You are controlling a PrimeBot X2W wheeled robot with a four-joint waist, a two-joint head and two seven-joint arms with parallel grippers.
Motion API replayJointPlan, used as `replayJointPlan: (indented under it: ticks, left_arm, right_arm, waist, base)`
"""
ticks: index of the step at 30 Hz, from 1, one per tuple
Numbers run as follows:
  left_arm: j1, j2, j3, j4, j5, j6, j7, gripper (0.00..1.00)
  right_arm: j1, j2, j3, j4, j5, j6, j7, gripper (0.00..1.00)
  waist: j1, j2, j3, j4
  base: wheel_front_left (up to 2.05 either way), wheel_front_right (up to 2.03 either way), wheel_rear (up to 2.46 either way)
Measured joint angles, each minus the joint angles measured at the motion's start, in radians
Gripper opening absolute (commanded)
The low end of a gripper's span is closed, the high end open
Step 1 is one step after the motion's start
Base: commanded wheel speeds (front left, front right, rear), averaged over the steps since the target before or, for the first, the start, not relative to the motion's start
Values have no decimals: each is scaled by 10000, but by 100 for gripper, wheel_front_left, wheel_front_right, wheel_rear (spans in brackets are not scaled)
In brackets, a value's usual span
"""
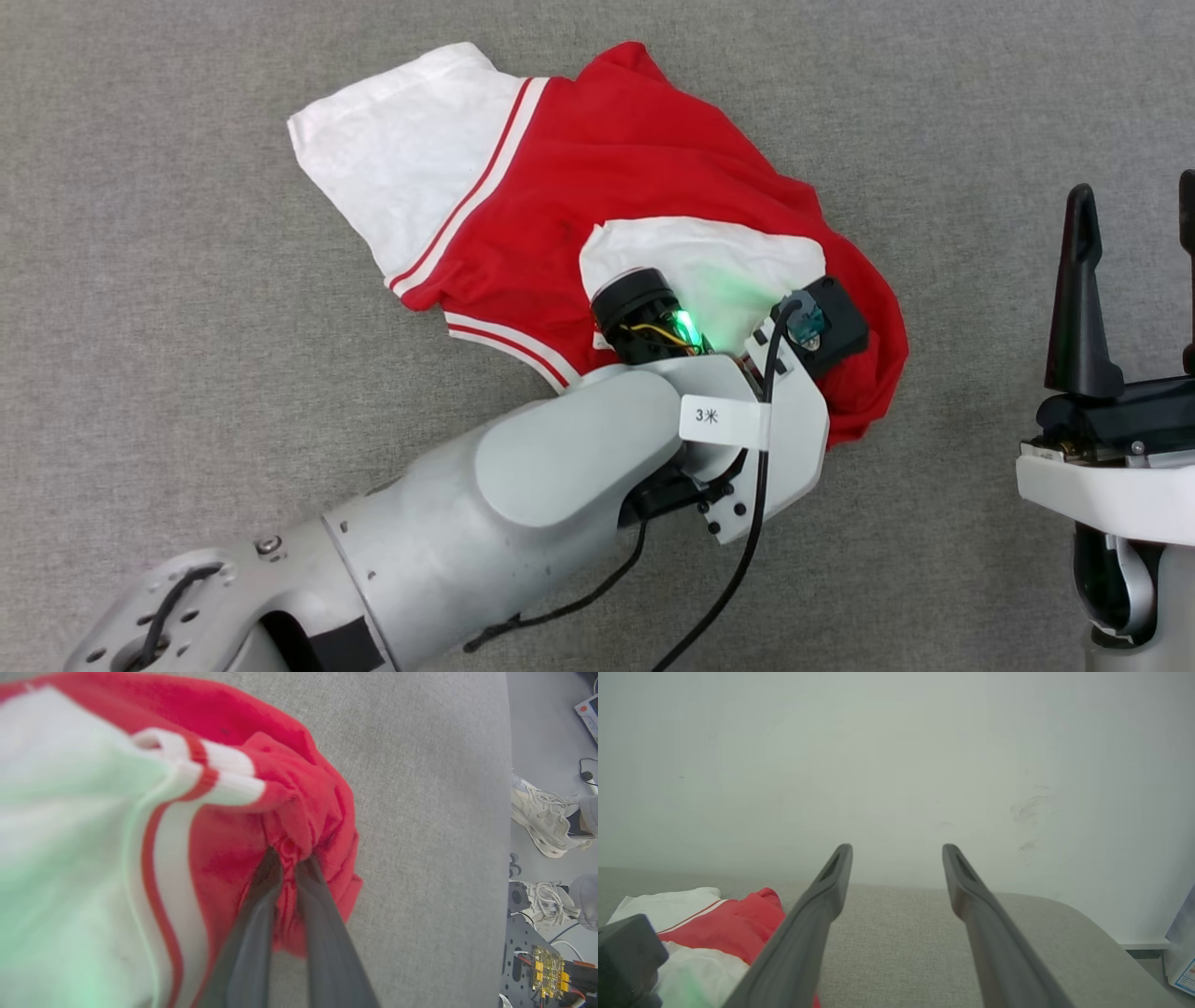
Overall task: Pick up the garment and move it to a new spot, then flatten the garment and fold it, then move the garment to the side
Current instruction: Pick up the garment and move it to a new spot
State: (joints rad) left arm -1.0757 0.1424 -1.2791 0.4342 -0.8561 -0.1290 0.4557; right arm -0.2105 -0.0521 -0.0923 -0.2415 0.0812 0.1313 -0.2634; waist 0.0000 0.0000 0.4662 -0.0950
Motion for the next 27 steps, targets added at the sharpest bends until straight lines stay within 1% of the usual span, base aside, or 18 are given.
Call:
replayJointPlan:
  ticks: [2, 3, 4, 10, 11, 14, 16, 18, 21, 24, 27]
  left_arm:
    - [123, -75, 19, 65, 90, 6, -67, 0]
    - [171, -113, 19, 125, 109, 10, -205, 39]
    - [208, -138, 8, 201, 190, 10, -433, 100]
    - [5, -395, -17, 1049, 439, -2, -3162, 100]
    - [16, -522, 199, 1519, 627, 29, -4564, 100]
    - [175, -589, 393, 1839, 761, 284, -5626, 100]
    - [430, -604, 566, 1990, 790, 550, -6247, 100]
    - [589, -552, 784, 2080, 855, 930, -6723, 100]
    - [890, -261, 1277, 2013, 1068, 1586, -7081, 100]
    - [1481, 163, 2167, 1557, 1237, 2222, -7156, 100]
    - [2209, 706, 3302, 650, 1946, 2890, -7175, 100]
  right_arm:
    - [-9, 0, -2, 38, -17, -2, 0, 100]
    - [-9, 0, 4, 81, -27, -2, 2, 100]
    - [-8, 0, 13, 111, -27, 0, 2, 100]
    - [136, 2, -19, 268, -104, 0, 2, 100]
    - [362, 0, -119, 395, -113, -2, 2, 100]
    - [629, 2, -182, 525, -136, -2, 2, 100]
    - [793, 2, -186, 604, -155, 0, 0, 100]
    - [940, 2, -184, 706, -198, -2, 0, 100]
    - [1125, 4, -188, 830, -209, -2, 0, 100]
    - [1309, 2, -211, 903, -209, 0, 0, 100]
    - [1393, 6, -215, 986, -211, 0, 0, 100]
  waist:
    - [0, 0, -28, 26]
    - [0, 0, -62, 41]
    - [0, 0, -110, 55]
    - [0, 0, -620, 189]
    - [0, 0, -995, 295]
    - [0, 1, -1409, 438]
    - [0, 0, -1690, 550]
    - [0, 0, -1956, 672]
    - [0, 0, -2311, 865]
    - [-1, 0, -2592, 1067]
    - [-1, 0, -2786, 1263]
  base:
    - [0, 0, 0]
    - [0, 0, 0]
    - [0, 0, 0]
    - [0, 0, 0]
    - [0, 0, 0]
    - [0, 0, 0]
    - [0, 0, 0]
    - [0, 0, 0]
    - [0, 0, 0]
    - [0, 0, 0]
    - [0, 0, 0]
